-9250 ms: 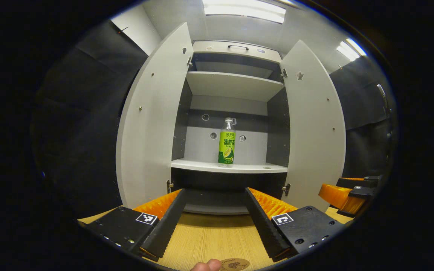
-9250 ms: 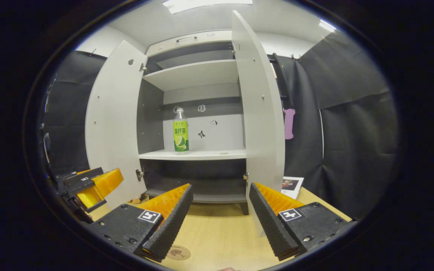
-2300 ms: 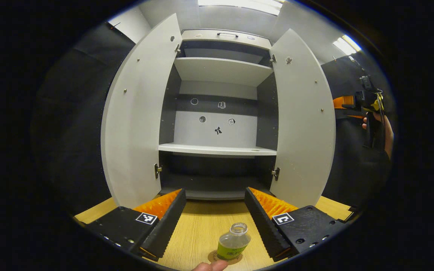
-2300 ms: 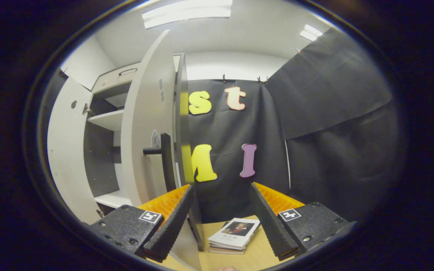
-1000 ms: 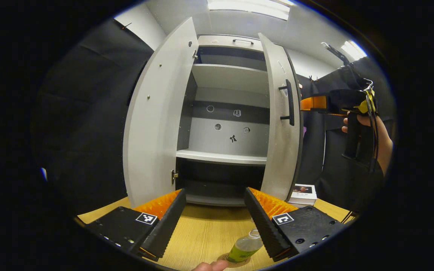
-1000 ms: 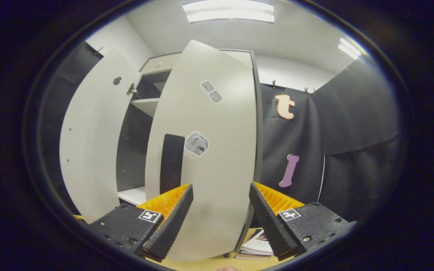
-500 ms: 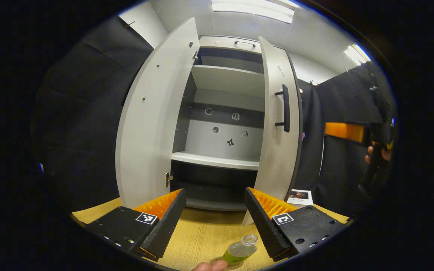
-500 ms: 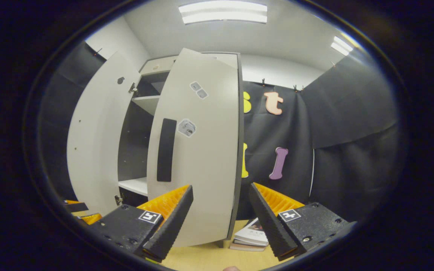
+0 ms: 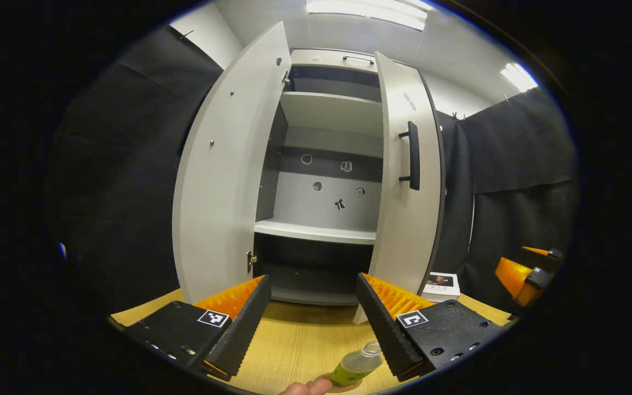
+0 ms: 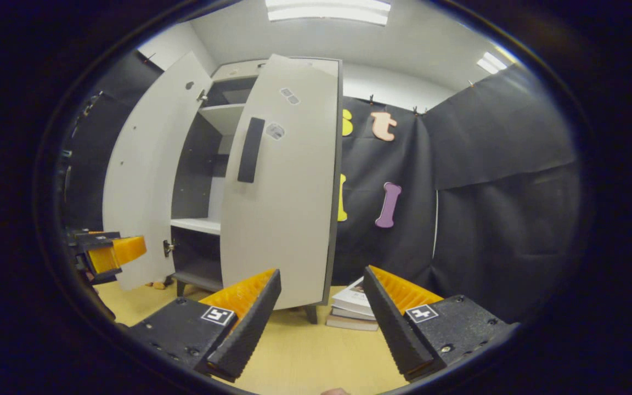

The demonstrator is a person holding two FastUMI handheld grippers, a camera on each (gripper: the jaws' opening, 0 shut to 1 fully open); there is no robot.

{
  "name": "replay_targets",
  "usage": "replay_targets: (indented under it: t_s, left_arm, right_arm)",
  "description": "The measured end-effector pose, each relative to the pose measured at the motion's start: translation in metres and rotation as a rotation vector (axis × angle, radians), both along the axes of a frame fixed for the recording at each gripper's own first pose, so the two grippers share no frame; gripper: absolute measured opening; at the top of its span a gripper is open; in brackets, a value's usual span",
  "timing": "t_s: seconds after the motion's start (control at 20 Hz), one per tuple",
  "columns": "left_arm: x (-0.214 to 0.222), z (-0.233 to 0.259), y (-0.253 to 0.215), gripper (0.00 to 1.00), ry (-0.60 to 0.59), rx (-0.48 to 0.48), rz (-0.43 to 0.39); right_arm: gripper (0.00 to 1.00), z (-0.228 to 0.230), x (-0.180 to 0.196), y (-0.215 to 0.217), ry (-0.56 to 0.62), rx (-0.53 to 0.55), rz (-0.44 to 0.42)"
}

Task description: Grasp the bottle in the cabinet with the left hand and place it on the coaster, then close the right door with the right hand and the left door with the left hand.

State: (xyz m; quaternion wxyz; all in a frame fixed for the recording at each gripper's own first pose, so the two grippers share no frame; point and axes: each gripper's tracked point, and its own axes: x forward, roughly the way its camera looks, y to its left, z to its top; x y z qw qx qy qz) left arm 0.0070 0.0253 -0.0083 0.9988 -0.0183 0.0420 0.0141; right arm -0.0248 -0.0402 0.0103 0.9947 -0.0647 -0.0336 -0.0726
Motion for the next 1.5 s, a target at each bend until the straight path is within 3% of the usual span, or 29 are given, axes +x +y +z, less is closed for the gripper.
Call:
replay_targets:
  t_s: [0.1, 0.2, 0.35, 0.4, 0.5, 0.8, 0.9, 0.95, 1.15, 1.3, 1.5]
  left_arm:
    - [-0.005, 0.008, 0.001, 1.0, -0.014, -0.018, -0.002]
    - [-0.014, 0.033, 0.017, 0.95, -0.05, -0.036, 0.033]
    - [-0.034, 0.07, 0.078, 0.95, -0.067, -0.028, 0.156]
    - [-0.04, 0.084, 0.103, 1.0, -0.086, -0.021, 0.204]
    - [-0.051, 0.112, 0.155, 0.95, -0.107, 0.002, 0.297]
    - [-0.003, 0.15, 0.272, 0.94, -0.09, 0.091, 0.478]
    - [0.017, 0.158, 0.287, 1.0, -0.108, 0.113, 0.498]
    - [0.025, 0.162, 0.291, 0.95, -0.117, 0.12, 0.504]
    - [0.04, 0.157, 0.291, 0.95, -0.11, 0.129, 0.49]
    - [0.045, 0.155, 0.287, 0.93, -0.124, 0.191, 0.477]
    - [0.042, 0.146, 0.274, 0.92, -0.104, 0.107, 0.437]
  right_arm:
    - [0.98, -0.003, 0.005, 0.006, 0.01, 0.028, 0.027]
    - [0.98, -0.001, 0.007, 0.014, 0.007, 0.021, 0.052]
    - [0.99, 0.002, 0.01, 0.012, 0.001, 0.003, 0.064]
    - [0.99, 0.003, 0.011, 0.012, 0.0, 0.006, 0.067]
    - [0.99, 0.006, 0.013, 0.01, -0.001, 0.018, 0.077]
    - [0.99, 0.006, 0.019, 0.003, 0.01, 0.033, 0.075]
    - [0.99, 0.006, 0.02, -0.005, 0.018, 0.036, 0.061]
    - [0.99, 0.005, 0.021, -0.008, 0.02, 0.043, 0.056]
    - [0.99, 0.003, 0.027, -0.017, 0.026, 0.033, 0.044]
    - [0.99, 0.004, 0.035, -0.023, 0.027, 0.026, 0.04]
    - [0.99, 0.004, 0.05, -0.016, 0.03, 0.05, 0.07]
